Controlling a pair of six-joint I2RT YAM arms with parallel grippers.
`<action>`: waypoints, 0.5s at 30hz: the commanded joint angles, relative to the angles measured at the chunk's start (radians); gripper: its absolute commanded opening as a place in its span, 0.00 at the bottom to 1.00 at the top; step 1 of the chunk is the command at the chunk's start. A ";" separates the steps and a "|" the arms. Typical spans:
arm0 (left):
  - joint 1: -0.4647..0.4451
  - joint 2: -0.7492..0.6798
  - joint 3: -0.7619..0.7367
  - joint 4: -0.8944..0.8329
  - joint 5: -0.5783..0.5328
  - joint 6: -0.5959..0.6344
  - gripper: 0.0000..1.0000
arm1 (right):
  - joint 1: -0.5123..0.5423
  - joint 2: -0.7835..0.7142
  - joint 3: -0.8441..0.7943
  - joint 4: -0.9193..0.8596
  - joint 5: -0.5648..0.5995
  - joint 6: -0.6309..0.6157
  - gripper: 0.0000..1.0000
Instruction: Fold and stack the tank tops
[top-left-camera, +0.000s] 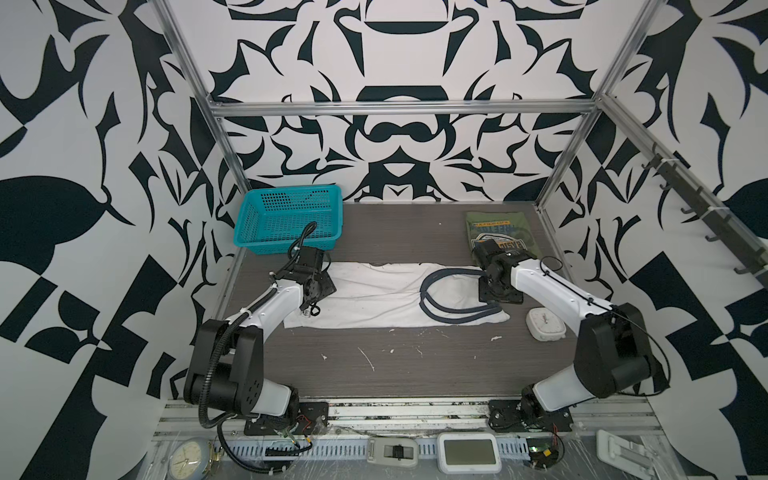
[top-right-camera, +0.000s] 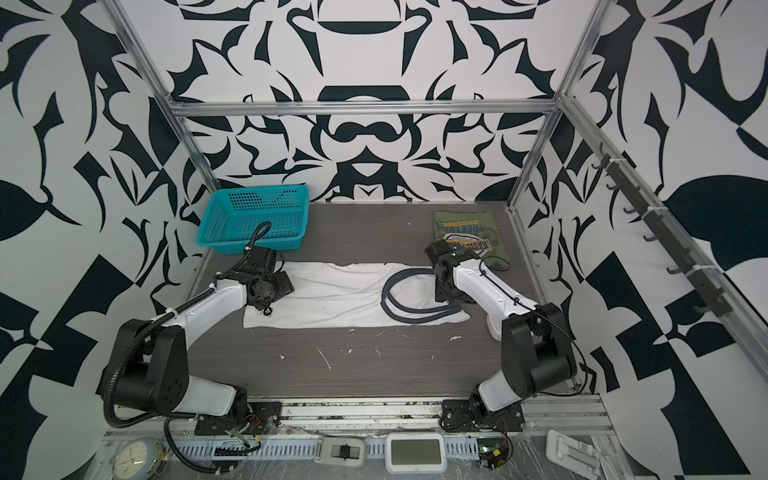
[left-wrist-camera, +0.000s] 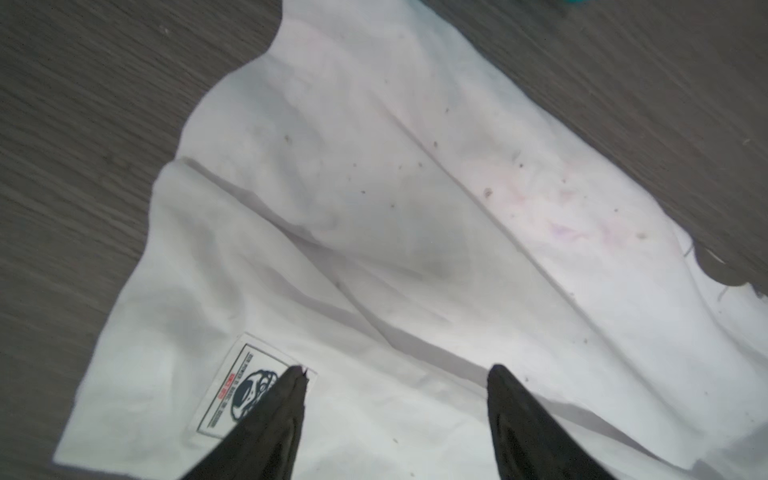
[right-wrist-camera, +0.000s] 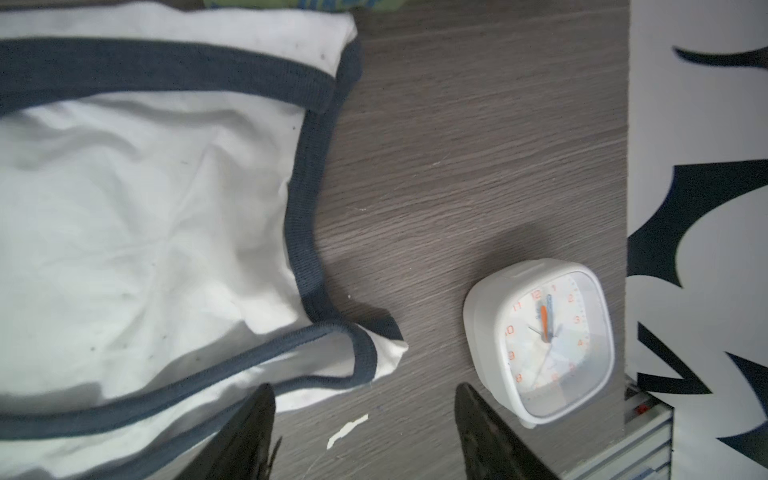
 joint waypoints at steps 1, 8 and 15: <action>0.000 0.006 -0.007 -0.009 -0.003 0.006 0.71 | -0.034 -0.038 -0.022 0.034 -0.068 -0.012 0.69; 0.002 0.080 0.000 0.034 0.035 0.021 0.71 | 0.104 -0.094 -0.053 0.062 -0.205 0.063 0.65; -0.102 0.269 0.052 0.000 0.112 0.027 0.69 | 0.138 0.055 -0.070 0.176 -0.291 0.063 0.63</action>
